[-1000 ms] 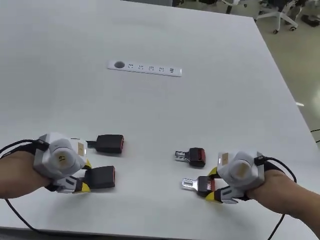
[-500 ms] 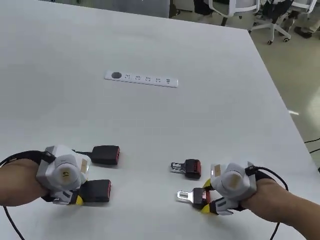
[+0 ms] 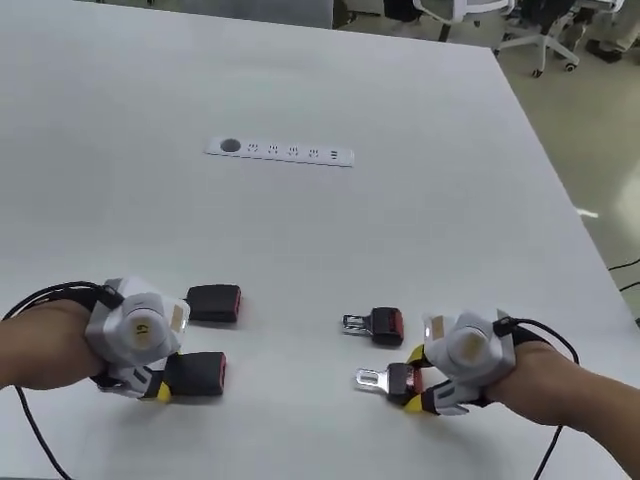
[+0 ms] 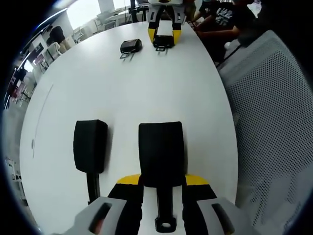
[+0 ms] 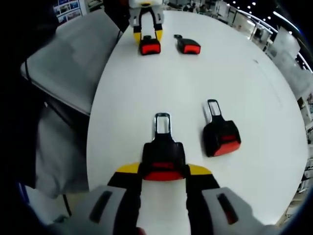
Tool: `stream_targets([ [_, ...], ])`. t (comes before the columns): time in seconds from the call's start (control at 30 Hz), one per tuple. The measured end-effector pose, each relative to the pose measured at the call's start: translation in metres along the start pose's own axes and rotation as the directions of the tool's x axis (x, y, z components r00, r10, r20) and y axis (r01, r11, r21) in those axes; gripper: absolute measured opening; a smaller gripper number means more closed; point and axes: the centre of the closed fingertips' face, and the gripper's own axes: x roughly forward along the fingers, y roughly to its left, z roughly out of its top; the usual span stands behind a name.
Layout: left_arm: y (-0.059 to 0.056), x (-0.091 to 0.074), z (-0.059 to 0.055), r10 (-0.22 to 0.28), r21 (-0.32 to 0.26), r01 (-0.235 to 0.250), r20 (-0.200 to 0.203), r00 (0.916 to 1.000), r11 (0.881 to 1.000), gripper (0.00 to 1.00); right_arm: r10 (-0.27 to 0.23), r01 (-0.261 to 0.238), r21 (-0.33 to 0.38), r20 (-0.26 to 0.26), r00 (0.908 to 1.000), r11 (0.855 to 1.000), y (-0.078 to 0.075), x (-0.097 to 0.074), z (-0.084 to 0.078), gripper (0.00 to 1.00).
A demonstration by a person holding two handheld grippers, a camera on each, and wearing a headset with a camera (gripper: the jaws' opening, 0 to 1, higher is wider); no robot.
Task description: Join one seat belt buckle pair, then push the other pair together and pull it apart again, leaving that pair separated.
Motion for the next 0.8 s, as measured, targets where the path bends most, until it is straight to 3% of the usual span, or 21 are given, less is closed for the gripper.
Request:
stream_targets([
  [0.33,-0.0015,-0.0001,0.0005,-0.008,0.023,0.008,-0.013,0.9999,1.0,0.31,0.016,-0.016,-0.016,-0.014,0.9998,1.0,0.0003,0.0007,0.0017,0.35],
  [0.6,-0.002,0.0017,0.0014,-0.017,0.075,0.022,-0.064,0.9978,0.997,0.31,0.014,-0.014,-0.015,-0.013,0.9998,1.0,0.0004,0.0011,0.0018,0.35],
  [0.8,-0.0023,0.0012,0.0016,-0.011,0.052,0.014,-0.046,0.9989,0.999,0.31,0.016,-0.016,-0.022,-0.007,0.9998,1.0,0.0002,0.0015,0.0013,0.35],
])
